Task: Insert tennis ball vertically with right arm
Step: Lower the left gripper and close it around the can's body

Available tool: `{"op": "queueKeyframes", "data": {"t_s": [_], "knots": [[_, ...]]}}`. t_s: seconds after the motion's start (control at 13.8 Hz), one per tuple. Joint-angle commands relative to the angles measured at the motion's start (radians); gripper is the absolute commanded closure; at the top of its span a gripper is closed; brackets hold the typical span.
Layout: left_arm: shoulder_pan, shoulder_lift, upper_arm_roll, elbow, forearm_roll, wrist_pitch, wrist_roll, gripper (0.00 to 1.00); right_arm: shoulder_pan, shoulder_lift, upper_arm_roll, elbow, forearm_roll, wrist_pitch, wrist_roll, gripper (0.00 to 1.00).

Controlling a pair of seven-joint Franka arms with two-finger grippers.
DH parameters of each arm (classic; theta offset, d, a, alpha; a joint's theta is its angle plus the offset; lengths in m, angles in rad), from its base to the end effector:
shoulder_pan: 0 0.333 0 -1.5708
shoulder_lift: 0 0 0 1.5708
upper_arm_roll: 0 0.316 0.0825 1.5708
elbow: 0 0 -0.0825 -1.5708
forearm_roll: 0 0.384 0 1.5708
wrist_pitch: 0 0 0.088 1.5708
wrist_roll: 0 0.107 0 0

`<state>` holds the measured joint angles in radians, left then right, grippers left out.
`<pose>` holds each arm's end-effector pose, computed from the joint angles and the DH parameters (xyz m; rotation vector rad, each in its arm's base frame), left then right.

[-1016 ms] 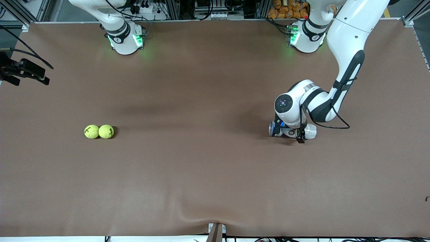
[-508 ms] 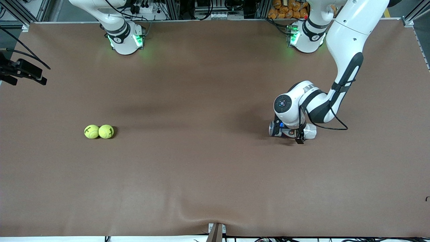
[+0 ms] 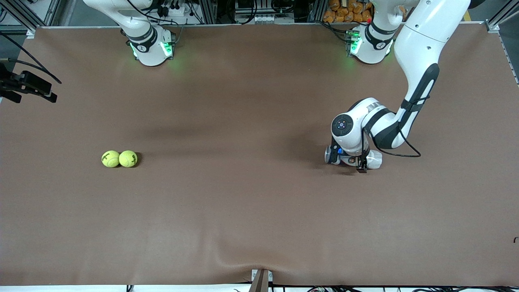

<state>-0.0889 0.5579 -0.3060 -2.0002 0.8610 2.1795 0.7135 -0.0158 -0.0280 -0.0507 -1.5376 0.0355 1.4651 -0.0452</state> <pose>0.5401 -0.1955 0.1673 -1.7738 2.0459 0.4914 0.5341 -0.0319 0.6463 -3.1015 0.0284 0.0658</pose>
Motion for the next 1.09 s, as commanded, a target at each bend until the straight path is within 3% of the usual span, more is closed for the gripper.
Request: {"op": "queueKeyframes", "data": {"t_s": [0.0, 1.02], "knots": [[0.005, 0.017, -0.001, 0.011, 0.026, 0.017, -0.012, 0.20, -0.018, -0.024, 0.012, -0.019, 0.017, -0.002, -0.012, 0.00], [0.005, 0.011, -0.004, 0.011, 0.026, 0.017, -0.012, 0.28, -0.018, -0.024, 0.012, -0.019, 0.017, -0.002, -0.013, 0.00]]}}
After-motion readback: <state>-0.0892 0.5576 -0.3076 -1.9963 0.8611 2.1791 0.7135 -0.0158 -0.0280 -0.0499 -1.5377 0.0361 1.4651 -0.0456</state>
